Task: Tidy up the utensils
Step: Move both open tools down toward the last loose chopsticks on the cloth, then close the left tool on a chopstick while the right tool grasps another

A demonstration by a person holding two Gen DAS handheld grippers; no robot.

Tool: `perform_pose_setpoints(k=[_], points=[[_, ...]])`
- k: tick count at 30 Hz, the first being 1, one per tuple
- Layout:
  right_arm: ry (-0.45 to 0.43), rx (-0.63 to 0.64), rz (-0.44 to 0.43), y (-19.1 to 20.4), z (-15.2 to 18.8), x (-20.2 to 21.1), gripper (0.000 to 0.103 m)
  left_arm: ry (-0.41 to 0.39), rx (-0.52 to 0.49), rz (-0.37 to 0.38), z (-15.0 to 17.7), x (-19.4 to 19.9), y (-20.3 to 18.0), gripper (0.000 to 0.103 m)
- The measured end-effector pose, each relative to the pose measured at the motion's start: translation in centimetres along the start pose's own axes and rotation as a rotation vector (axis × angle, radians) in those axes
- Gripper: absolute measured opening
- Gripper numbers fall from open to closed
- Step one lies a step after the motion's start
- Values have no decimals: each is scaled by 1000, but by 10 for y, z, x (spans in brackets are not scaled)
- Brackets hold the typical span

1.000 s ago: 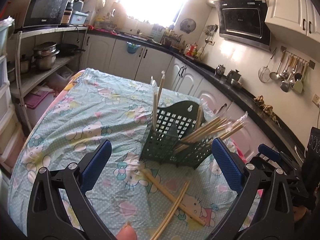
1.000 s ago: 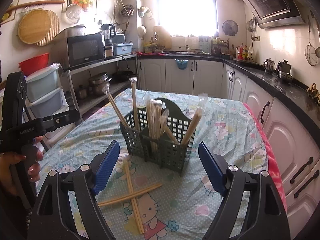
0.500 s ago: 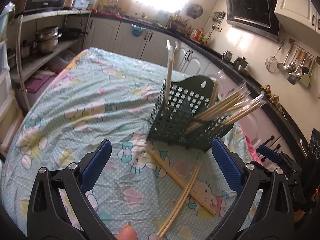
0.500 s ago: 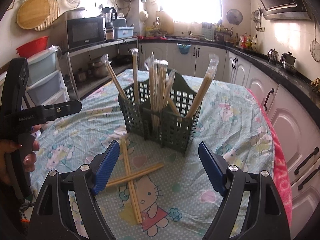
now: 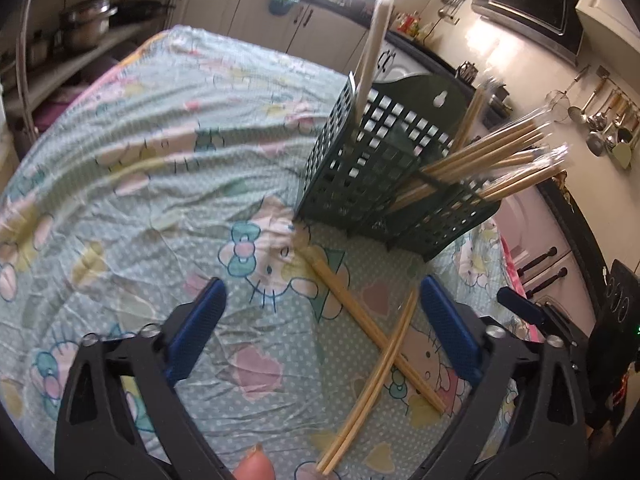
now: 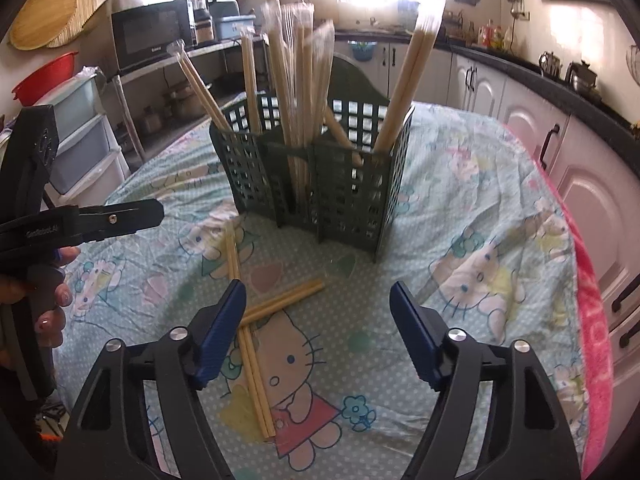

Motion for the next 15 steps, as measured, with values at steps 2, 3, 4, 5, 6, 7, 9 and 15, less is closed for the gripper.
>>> perform_pose_setpoints(k=[2, 3, 4, 5, 6, 7, 9, 15], points=[[22, -5, -10, 2, 3, -7, 66, 18, 17, 0, 3, -6, 4, 76], [27, -6, -13, 2, 3, -9, 64, 28, 25, 7, 3, -9, 5, 74], [36, -10, -17, 4, 4, -12, 63, 37, 33, 14, 4, -11, 6, 70], [44, -15, -21, 5, 4, -15, 62, 44, 38, 19, 5, -14, 6, 67], [52, -19, -27, 6, 5, -18, 60, 50, 41, 23, 5, -16, 6, 64], [66, -27, -32, 6, 6, -23, 58, 57, 43, 30, 5, -18, 6, 57], [84, -40, -37, 6, 7, -29, 56, 79, 52, 51, 7, -24, 4, 48], [132, -95, -56, 7, 8, -47, 47, 123, 78, 76, 12, -40, 3, 42]])
Point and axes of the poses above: each gripper's, at about its wrist camera, not at the fingertips, and x roughly against the way its jaws point, y to its left, z to its underside, the point moved 8 cm from there along -x, roughly the way its jaws point, and after that the axes turned 8 degrees about z, right-handed, at the moved point
